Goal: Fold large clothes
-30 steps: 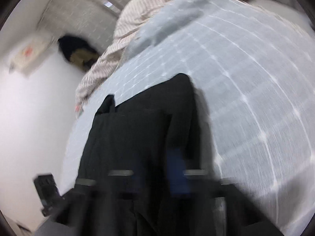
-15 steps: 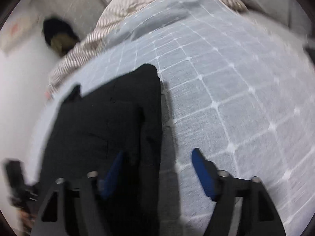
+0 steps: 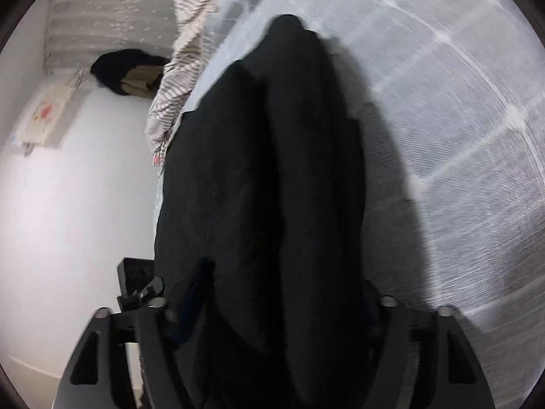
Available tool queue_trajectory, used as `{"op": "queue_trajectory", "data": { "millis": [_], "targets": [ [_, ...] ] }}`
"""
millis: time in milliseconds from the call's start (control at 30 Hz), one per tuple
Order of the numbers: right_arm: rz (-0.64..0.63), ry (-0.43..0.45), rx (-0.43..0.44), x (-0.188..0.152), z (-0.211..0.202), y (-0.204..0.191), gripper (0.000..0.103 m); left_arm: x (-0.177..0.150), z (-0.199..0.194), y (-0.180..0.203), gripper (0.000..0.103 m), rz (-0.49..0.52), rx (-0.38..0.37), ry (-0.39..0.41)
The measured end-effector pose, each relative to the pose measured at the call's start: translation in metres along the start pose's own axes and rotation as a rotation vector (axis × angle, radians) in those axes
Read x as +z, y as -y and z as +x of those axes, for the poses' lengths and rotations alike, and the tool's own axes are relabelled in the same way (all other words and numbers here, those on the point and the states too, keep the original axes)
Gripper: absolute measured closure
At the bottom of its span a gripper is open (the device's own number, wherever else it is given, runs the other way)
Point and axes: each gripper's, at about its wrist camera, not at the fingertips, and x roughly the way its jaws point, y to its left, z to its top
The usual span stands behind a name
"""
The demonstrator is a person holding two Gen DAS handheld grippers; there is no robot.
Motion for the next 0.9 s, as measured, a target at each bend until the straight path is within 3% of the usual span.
{"op": "queue_trajectory", "data": {
  "millis": [100, 233, 367, 667, 900],
  "targets": [
    [-0.086, 0.05, -0.059, -0.005, -0.009, -0.032, 0.055, -0.006, -0.015, 0.003, 0.033, 0.034, 0.002, 0.035],
    [-0.231, 0.091, -0.05, -0.016, -0.01, -0.09, 0.06, -0.007, -0.051, 0.004, 0.035, 0.034, 0.008, 0.1],
    [-0.369, 0.085, -0.066, -0.028, 0.02, -0.154, 0.061, 0.001, -0.102, -0.006, 0.035, 0.008, 0.038, 0.19],
    [-0.509, -0.01, 0.077, -0.044, 0.147, -0.27, 0.061, -0.008, -0.257, -0.073, 0.035, -0.082, 0.152, 0.411],
    [-0.575, -0.098, 0.156, -0.07, 0.246, -0.339, 0.061, -0.031, -0.34, -0.148, 0.035, -0.17, 0.2, 0.536]
  ]
}}
